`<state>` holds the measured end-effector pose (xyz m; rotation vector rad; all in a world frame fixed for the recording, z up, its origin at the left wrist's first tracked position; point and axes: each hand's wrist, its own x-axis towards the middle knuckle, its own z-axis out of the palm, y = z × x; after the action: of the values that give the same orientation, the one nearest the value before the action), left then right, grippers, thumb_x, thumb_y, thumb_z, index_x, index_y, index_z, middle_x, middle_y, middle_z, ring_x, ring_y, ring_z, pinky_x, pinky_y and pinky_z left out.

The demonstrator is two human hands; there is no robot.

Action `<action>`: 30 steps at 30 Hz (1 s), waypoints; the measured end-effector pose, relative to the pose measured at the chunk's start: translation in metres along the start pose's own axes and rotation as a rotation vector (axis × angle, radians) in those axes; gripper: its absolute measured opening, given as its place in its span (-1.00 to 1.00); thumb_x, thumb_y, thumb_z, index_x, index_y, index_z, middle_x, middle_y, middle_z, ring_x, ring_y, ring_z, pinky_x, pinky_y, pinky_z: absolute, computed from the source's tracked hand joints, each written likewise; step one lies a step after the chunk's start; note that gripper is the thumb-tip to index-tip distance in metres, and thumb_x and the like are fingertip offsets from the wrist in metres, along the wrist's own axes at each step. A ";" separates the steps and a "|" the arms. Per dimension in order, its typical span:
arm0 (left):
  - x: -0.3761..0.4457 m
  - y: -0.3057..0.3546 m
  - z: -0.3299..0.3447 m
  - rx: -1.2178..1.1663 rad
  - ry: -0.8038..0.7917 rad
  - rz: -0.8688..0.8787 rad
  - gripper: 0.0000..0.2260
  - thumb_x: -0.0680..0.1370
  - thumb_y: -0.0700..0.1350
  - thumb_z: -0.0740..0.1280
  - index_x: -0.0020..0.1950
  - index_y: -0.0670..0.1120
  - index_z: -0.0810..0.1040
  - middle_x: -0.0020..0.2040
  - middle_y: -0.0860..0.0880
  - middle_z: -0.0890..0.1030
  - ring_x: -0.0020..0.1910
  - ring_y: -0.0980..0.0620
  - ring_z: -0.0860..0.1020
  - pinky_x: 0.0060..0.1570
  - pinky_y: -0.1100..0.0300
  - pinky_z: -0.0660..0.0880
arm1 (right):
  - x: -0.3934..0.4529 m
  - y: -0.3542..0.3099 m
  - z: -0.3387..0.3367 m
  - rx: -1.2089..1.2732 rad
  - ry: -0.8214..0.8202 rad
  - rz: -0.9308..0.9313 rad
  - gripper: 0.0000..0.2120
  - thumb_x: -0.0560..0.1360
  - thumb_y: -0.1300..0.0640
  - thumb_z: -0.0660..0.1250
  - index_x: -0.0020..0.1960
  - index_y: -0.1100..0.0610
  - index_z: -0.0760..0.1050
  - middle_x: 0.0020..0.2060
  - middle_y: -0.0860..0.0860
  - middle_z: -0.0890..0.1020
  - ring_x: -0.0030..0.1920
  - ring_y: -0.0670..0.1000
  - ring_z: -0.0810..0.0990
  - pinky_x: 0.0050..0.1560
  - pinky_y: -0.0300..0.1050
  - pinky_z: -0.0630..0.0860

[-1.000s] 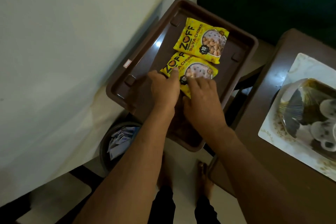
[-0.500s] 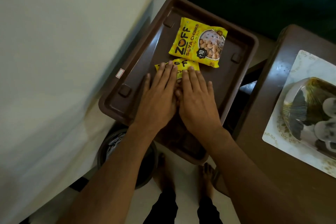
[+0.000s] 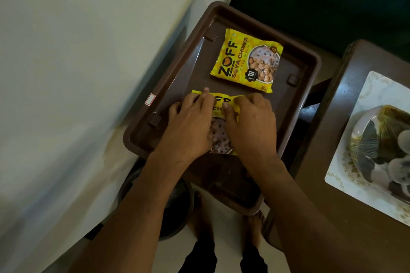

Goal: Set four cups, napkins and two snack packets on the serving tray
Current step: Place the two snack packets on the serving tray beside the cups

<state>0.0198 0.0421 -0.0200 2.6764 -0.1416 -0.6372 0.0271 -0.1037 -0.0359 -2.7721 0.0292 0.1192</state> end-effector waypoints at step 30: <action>0.098 0.049 -0.010 -1.489 0.285 -0.652 -0.73 0.41 -0.33 0.47 0.09 -0.20 0.62 0.01 -0.22 0.73 -0.06 -0.25 0.74 -0.03 -0.29 0.69 | 0.030 0.026 -0.044 0.756 0.327 0.449 -0.80 0.49 0.15 0.47 0.11 0.13 0.64 -0.07 -0.03 0.69 -0.06 -0.11 0.65 -0.06 -0.29 0.57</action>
<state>0.1112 -0.0173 -0.0327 1.2523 0.9283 -0.2715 0.0599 -0.1443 -0.0070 -1.9609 0.6407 -0.1960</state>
